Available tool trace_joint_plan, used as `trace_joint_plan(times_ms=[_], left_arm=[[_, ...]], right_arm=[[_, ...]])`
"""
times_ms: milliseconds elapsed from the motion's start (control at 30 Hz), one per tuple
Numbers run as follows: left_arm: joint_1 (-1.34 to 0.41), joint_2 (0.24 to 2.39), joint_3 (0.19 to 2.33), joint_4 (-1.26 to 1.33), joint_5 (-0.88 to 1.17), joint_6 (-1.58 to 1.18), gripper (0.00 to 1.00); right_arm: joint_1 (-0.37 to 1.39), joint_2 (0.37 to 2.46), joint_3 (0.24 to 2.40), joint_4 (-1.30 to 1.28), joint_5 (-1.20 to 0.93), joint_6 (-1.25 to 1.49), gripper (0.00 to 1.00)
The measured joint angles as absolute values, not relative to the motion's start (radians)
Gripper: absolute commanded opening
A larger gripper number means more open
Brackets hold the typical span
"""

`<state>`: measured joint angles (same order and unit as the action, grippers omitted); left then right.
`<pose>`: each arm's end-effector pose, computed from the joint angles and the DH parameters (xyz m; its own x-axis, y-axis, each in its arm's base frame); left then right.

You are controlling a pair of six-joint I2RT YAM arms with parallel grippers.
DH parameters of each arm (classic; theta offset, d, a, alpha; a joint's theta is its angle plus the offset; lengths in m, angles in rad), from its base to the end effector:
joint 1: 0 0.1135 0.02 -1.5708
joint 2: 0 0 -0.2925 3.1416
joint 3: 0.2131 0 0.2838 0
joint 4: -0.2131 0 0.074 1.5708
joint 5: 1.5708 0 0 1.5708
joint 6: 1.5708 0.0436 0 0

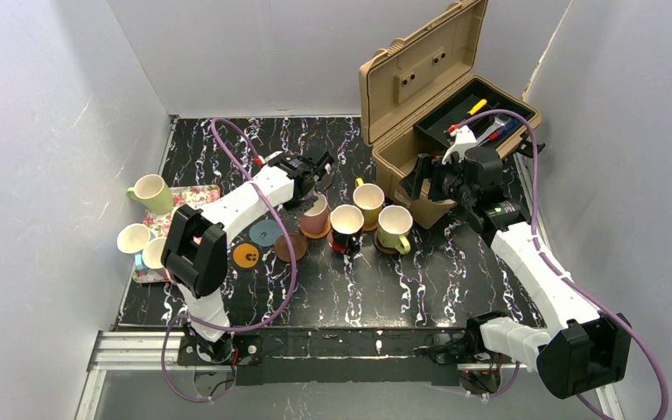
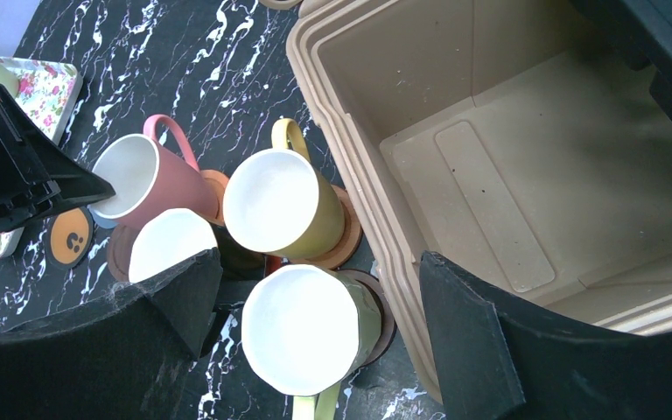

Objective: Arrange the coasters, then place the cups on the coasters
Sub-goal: Place the cup on the coaster.

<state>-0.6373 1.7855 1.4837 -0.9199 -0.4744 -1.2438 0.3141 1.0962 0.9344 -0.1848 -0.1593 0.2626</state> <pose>0.3362 -0.2241 0.2682 -0.6249 -0.5855 -0.5164 -0.5855 0.7890 -0.1861 0.2640 0.0930 0.3485 -0.4280 0.1305 -0.8943 -0.3477 0.8896 0.2962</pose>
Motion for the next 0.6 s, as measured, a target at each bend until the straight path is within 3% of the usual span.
trace_joint_plan(times_ms=[400,600], left_arm=[[-0.638,1.796,1.494,-0.918,-0.475,-1.250,0.00],[-0.639,1.796,1.494,-0.916,-0.474,-1.251,0.13]], right_arm=[[0.314,1.093,0.934,-0.185,-0.160,0.263,0.92],[0.314,1.093,0.933,-0.185,-0.160,0.263,0.92]])
